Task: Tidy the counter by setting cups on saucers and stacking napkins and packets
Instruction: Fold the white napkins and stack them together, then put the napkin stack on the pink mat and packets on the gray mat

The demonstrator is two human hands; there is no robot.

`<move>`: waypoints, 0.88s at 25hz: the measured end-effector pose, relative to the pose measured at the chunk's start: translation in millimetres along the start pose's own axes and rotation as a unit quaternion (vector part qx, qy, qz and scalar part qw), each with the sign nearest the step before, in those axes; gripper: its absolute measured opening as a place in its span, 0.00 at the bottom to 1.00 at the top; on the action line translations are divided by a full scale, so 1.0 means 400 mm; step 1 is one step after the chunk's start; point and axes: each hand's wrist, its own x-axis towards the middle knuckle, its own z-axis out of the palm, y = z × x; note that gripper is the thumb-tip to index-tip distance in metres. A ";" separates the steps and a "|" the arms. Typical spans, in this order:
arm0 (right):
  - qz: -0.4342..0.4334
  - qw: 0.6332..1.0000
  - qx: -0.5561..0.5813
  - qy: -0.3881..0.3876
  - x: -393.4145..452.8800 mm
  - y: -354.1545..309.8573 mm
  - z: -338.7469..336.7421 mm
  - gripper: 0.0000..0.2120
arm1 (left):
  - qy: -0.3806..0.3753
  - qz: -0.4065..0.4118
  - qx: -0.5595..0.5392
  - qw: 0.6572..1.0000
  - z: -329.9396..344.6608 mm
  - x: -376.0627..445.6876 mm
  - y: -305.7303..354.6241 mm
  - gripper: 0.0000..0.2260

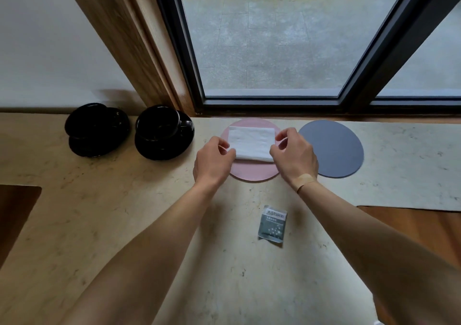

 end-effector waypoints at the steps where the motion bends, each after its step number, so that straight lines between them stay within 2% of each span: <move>1: -0.019 1.000 -0.001 0.001 -0.032 0.005 -0.010 0.09 | -0.007 0.004 -0.015 1.000 -0.006 -0.033 -0.005 0.09; 5: -0.051 0.999 -0.020 0.000 -0.195 0.059 -0.062 0.12 | -0.027 0.022 -0.058 0.998 -0.035 -0.195 -0.035 0.06; 10: -0.073 0.994 -0.078 0.017 -0.436 0.137 -0.156 0.12 | -0.016 0.063 -0.086 0.994 -0.069 -0.402 -0.087 0.04; 15: 0.013 0.995 -0.098 -0.016 -0.680 0.221 -0.268 0.14 | -0.082 0.035 -0.100 0.991 -0.076 -0.605 -0.124 0.04; 17: 0.037 0.994 -0.104 -0.006 -0.761 0.254 -0.305 0.15 | -0.114 0.029 -0.106 0.987 -0.063 -0.695 -0.130 0.05; 22: 0.042 0.986 -0.159 0.009 -0.894 0.355 -0.398 0.17 | -0.156 0.038 -0.089 0.983 -0.005 -0.897 -0.118 0.08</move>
